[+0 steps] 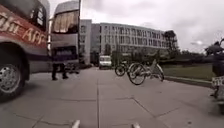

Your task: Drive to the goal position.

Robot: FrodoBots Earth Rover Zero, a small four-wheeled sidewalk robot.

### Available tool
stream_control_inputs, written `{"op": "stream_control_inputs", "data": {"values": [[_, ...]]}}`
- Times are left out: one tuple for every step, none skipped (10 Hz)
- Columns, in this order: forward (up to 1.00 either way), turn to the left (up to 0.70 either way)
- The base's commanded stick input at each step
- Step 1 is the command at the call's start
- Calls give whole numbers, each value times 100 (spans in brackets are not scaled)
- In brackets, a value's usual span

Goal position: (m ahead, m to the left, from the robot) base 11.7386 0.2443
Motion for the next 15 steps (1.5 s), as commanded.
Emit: {"op": "stream_control_inputs", "data": {"values": [[70, 10], [70, 0], [70, 0], [70, 0], [70, 0], [70, 0], [70, 0], [70, 0], [70, 0], [70, 0], [70, 0], [70, 0], [70, -9], [70, -20], [70, -18]]}}
